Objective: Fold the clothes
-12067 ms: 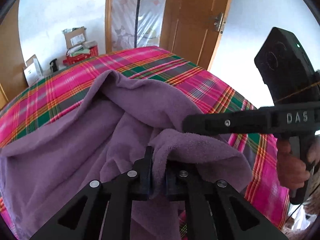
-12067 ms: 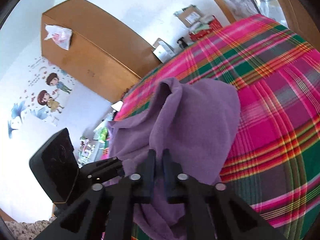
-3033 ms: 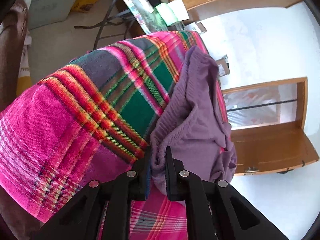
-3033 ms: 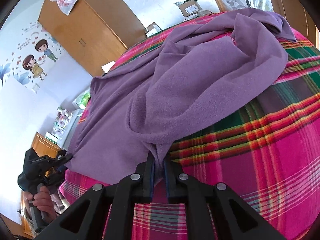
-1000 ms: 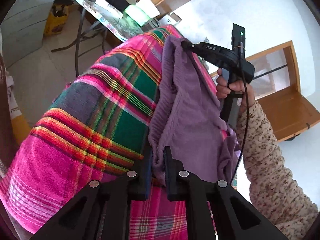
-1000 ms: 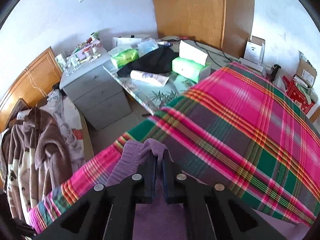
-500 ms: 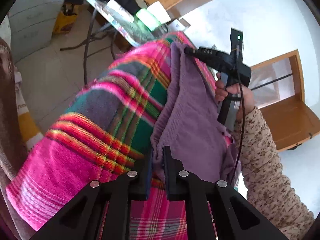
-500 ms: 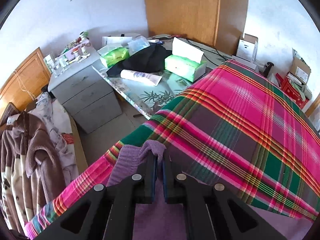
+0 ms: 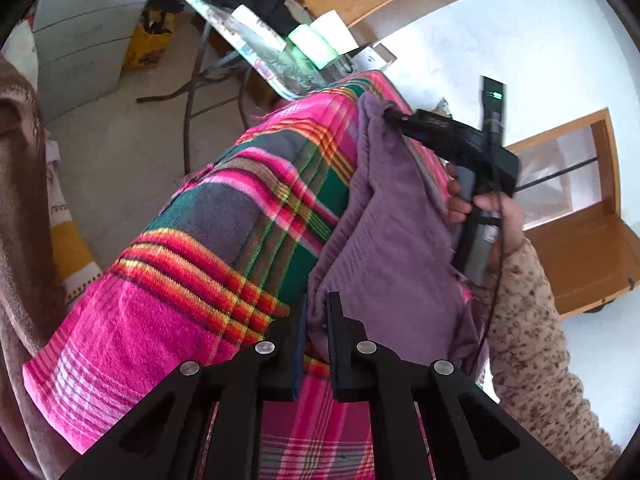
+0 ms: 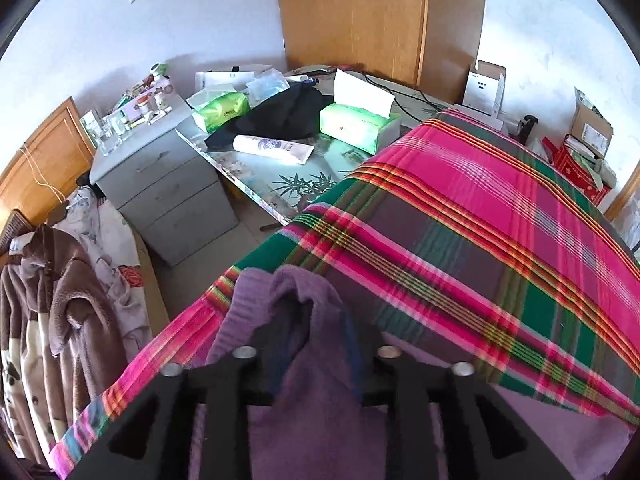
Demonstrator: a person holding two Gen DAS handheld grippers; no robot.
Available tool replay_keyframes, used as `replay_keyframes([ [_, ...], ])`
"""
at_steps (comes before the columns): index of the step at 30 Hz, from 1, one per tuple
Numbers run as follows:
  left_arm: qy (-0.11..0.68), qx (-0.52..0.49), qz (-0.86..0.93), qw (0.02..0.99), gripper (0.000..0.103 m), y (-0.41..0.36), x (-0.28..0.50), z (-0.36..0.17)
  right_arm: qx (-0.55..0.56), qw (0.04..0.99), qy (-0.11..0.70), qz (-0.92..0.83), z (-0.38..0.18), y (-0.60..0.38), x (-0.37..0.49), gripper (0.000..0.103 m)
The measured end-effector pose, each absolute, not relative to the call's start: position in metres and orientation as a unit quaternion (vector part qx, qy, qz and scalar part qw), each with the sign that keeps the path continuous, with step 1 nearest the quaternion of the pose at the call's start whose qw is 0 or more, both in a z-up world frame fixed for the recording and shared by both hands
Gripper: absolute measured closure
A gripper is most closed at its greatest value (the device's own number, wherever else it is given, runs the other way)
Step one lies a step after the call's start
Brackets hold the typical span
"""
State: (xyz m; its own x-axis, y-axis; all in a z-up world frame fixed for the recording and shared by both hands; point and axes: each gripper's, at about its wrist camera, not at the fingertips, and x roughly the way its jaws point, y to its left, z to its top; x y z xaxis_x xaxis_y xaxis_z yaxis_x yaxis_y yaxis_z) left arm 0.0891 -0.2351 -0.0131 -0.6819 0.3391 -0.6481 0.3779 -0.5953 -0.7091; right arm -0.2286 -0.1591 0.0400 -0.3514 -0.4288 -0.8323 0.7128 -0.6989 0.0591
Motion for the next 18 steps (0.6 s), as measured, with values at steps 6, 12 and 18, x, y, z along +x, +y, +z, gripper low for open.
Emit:
replay_keyframes([
  [6,0.431,0.401,-0.807,0.046,0.087,-0.239,0.093,-0.003,0.426,0.360,0.145,-0.817,0.076,-0.117,-0.205,0.067],
  [12,0.412,0.376,-0.828,0.062,0.087,-0.234,0.104,0.016,0.402,0.339,0.104,-0.844,0.110,-0.029,-0.170,0.066],
  [18,0.361,0.380,-0.852,0.014,0.078,-0.200,0.091,0.032,0.384,0.303,0.031,-0.872,0.127,0.084,-0.123,0.066],
])
